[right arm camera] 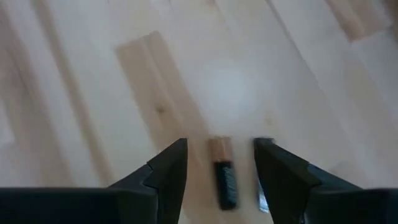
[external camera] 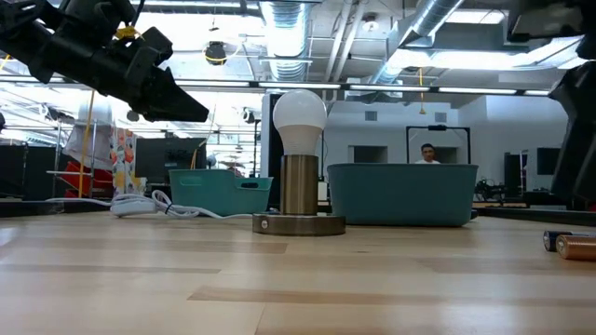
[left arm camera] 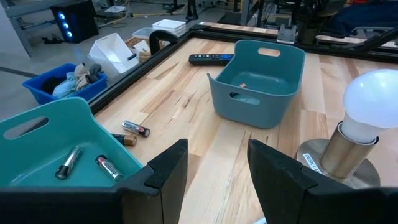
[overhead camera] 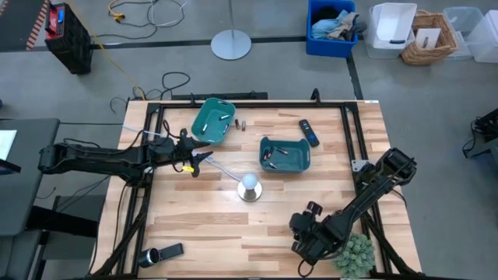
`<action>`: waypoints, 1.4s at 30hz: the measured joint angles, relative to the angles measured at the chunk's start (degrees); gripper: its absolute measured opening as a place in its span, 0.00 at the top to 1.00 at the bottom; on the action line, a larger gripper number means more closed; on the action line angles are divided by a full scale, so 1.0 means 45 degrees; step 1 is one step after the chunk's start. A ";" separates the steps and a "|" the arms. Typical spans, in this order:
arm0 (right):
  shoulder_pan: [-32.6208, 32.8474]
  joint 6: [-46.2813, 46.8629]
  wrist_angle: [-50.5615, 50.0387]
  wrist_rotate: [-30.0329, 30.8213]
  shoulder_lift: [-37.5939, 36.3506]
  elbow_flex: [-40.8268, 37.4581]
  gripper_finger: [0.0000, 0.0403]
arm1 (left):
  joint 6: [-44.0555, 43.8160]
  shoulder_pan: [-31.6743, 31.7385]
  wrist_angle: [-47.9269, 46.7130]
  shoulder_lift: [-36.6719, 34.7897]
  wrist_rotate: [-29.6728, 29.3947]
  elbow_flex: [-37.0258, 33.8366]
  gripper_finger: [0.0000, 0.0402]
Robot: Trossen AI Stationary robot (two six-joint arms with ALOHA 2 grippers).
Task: Sort batteries
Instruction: Put the silver battery into the green bin
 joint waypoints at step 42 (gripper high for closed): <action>-0.0985 -0.0745 -0.1937 -0.0516 0.0069 -0.0005 0.48 | 0.0165 0.0000 -0.0214 0.0000 0.0000 0.0000 0.59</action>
